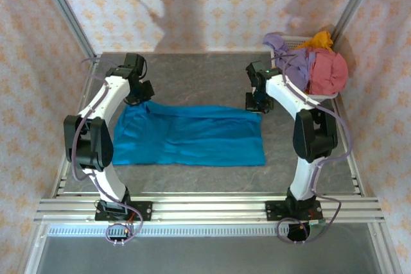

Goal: Fold and stack the t-shirts

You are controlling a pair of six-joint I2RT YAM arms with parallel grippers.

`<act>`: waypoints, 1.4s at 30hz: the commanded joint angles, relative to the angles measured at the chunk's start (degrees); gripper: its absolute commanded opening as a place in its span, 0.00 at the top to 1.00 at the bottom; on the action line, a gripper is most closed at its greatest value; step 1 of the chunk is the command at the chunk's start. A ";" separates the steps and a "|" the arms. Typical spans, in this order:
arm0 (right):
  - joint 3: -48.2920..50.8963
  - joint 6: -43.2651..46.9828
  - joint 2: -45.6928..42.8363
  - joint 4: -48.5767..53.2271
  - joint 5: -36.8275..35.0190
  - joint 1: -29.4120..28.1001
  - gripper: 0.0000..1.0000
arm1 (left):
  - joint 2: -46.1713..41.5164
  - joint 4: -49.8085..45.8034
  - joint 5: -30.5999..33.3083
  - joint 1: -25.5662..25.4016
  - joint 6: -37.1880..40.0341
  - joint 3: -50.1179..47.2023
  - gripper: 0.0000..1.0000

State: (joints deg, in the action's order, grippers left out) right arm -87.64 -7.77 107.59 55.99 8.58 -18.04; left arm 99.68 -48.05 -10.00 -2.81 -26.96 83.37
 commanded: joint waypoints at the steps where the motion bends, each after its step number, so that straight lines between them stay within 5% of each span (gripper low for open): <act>1: 1.99 -1.26 -3.03 -0.09 -2.34 -0.56 1.00 | -3.01 -3.16 1.45 -0.18 -0.46 -2.76 1.00; 5: 4.35 -1.96 -4.35 0.25 -3.43 -1.27 0.99 | -4.25 -4.54 1.09 -0.18 -0.29 -4.26 1.00; 7: 5.48 -2.49 -4.88 0.66 -2.90 -1.56 0.91 | -4.83 -5.06 1.21 -0.18 0.05 -4.81 1.00; 9: 6.67 -3.92 -5.54 1.38 -2.72 -1.64 0.73 | -4.95 -4.99 0.94 -0.07 0.34 -5.44 1.00; 15: 9.58 -5.93 -8.70 -0.06 1.13 -0.61 0.64 | -2.83 -4.65 -0.10 0.28 0.76 -5.25 1.00; 35: 15.21 -8.00 -4.08 -5.89 10.31 3.72 0.70 | -1.33 -4.84 -1.06 0.79 1.54 -4.95 1.00; 42: 12.38 -7.43 -3.93 -5.38 8.88 3.75 0.95 | -0.60 -5.42 -1.10 0.79 1.71 -3.00 1.00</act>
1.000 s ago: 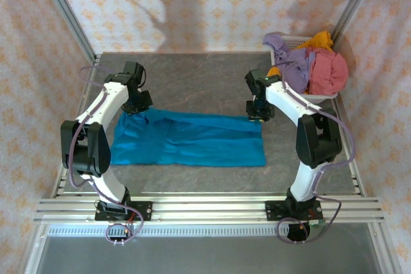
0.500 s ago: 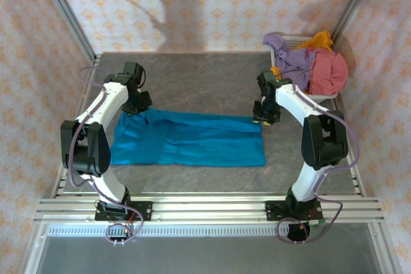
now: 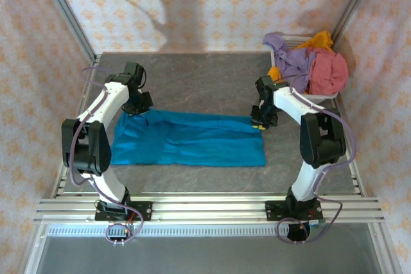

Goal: Fold and stack the t-shirts

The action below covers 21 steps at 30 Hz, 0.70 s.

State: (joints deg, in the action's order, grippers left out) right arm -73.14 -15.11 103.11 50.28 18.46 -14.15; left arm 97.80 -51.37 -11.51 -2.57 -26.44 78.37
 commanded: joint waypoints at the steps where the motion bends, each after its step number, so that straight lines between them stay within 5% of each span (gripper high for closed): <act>1: -3.29 0.24 0.81 0.80 -1.38 -0.16 0.98 | 1.78 -2.38 0.33 0.63 1.26 2.95 1.00; 14: -26.87 6.43 11.62 5.32 -8.79 1.86 1.00 | 16.67 -9.00 -0.17 2.73 4.37 25.50 1.00; 21: -31.45 4.72 15.88 4.30 -9.58 3.73 1.00 | 24.78 -11.70 -0.47 2.84 5.58 36.48 1.00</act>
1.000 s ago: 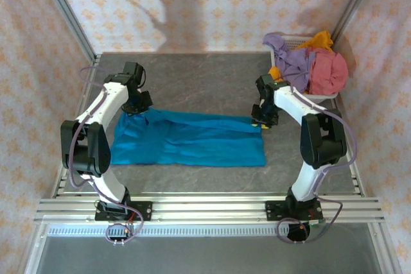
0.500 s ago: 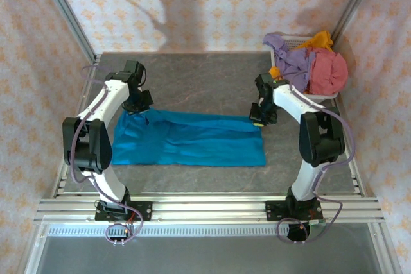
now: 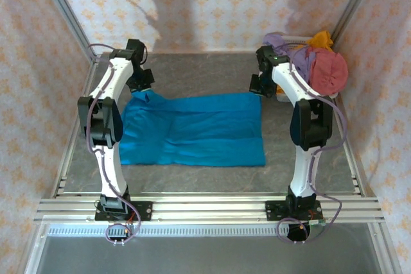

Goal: Fold and stack the t-shirts

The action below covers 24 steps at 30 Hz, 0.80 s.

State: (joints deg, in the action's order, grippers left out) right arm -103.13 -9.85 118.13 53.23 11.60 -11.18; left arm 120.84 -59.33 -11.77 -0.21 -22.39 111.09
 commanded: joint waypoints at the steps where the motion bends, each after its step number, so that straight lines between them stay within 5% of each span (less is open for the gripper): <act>1: -1.09 -0.78 0.78 0.41 -2.38 0.84 1.00 | 2.75 -4.05 -0.12 0.56 1.64 5.20 1.00; 14: -6.10 -1.48 2.77 -1.90 9.92 3.53 1.00 | 7.01 -6.51 -2.83 2.36 1.46 11.92 1.00; 24: 7.81 0.08 -6.51 -1.37 11.57 3.54 1.00 | -0.23 -12.03 -4.24 2.23 3.74 4.71 1.00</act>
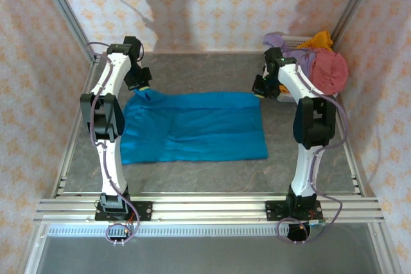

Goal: Fold and stack the t-shirts

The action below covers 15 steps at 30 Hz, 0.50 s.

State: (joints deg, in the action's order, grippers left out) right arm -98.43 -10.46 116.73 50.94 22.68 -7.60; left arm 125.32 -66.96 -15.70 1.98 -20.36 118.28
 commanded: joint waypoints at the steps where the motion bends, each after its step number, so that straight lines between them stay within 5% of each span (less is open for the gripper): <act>1: 4.93 0.61 -6.29 0.83 0.32 0.01 1.00 | -6.19 -4.28 -0.05 0.04 1.73 -4.33 1.00; 15: 18.71 -1.97 -13.00 3.19 -4.86 -0.05 1.00 | -18.78 -1.73 0.86 0.04 1.38 -26.43 1.00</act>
State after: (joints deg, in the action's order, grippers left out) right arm -81.36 -11.55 105.89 51.64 21.17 -7.60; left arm 108.33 -68.12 -15.84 1.98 -19.55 94.26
